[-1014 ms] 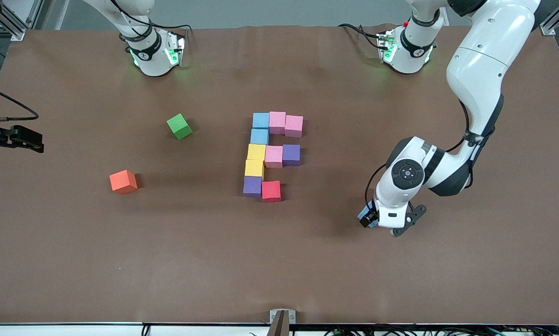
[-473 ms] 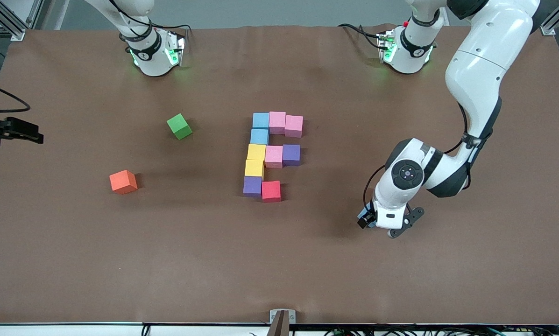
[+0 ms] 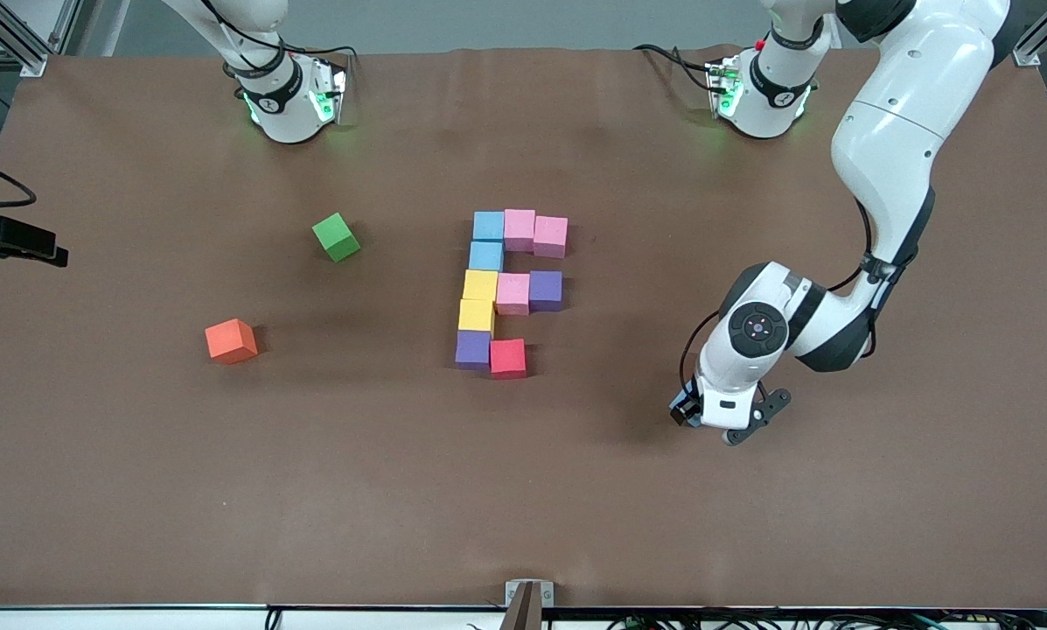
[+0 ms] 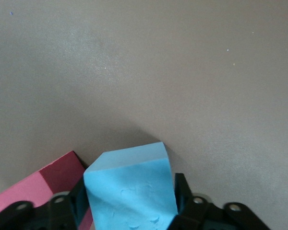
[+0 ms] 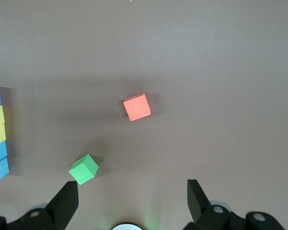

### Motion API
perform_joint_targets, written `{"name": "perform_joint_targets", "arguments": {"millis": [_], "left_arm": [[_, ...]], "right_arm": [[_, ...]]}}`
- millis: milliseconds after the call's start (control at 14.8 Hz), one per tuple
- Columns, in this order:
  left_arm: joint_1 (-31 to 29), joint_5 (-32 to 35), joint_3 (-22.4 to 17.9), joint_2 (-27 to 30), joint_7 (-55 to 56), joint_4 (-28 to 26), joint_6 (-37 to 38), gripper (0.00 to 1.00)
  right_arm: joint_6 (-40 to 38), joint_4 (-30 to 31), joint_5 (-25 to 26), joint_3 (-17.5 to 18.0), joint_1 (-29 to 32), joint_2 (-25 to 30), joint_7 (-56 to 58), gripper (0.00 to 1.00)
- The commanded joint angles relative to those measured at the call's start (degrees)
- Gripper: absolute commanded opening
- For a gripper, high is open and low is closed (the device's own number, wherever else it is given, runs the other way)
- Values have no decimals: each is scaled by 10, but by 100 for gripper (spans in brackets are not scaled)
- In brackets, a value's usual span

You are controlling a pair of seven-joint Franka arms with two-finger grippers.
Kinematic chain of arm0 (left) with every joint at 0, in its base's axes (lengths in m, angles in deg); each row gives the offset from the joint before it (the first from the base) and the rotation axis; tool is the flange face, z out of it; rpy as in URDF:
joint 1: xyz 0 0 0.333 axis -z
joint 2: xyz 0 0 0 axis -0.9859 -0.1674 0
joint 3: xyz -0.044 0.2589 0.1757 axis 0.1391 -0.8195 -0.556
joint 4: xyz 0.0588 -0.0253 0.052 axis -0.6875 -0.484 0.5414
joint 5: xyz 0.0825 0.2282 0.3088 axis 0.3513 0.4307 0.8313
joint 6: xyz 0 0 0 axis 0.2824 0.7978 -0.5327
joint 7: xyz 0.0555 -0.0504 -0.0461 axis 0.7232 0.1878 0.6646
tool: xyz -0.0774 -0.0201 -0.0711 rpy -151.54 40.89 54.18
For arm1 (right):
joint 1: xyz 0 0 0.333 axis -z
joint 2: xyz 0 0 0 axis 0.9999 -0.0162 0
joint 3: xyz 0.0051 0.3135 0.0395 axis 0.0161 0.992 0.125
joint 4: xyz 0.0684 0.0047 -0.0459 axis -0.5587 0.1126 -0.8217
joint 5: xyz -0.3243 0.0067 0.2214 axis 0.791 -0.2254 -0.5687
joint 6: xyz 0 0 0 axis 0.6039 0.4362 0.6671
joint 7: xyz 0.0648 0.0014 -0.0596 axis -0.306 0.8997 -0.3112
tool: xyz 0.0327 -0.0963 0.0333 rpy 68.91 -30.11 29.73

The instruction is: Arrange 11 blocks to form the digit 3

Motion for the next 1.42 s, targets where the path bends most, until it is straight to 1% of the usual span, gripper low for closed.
{"name": "perform_joint_targets", "arguments": {"millis": [0, 135, 270, 406, 541, 744, 811, 879, 1014, 1149, 1352], "left_arm": [[5, 12, 1, 3, 9, -6, -2, 37], [10, 11, 2, 5, 70, -5, 3, 30], [28, -1, 5, 7, 171, 2, 25, 30], [63, -24, 5, 3, 297, 24, 48, 30], [91, -52, 2, -3, 406, 31, 50, 30], [121, -62, 2, -20, 572, 58, 50, 30], [135, -62, 2, -32, 615, 75, 51, 30], [148, -62, 1, -42, 650, 93, 55, 30], [169, -63, 0, -63, 683, 121, 59, 30], [186, -64, -1, -78, 690, 140, 59, 30], [219, -68, -16, -100, 700, 167, 59, 30]], "right_arm": [[-8, 7, -10, 1, 4, 12, -3, 100], [-15, 4, -10, 1, 4, 16, -3, 100], [-15, 4, -9, 1, 3, 23, -3, 100], [-24, 4, -13, 3, 5, 35, 5, 100], [-23, 9, -12, 1, 4, 51, 6, 100], [-19, 20, -13, 2, 3, 57, 5, 100], [-16, 21, -13, 2, -2, 59, 5, 100], [-16, 22, -13, 2, -3, 60, 5, 100], [-16, 25, -13, 2, -3, 61, 5, 100], [-15, 26, -14, 2, -3, 60, 5, 100], [-16, 26, -14, 2, -1, 61, 4, 100]]}}
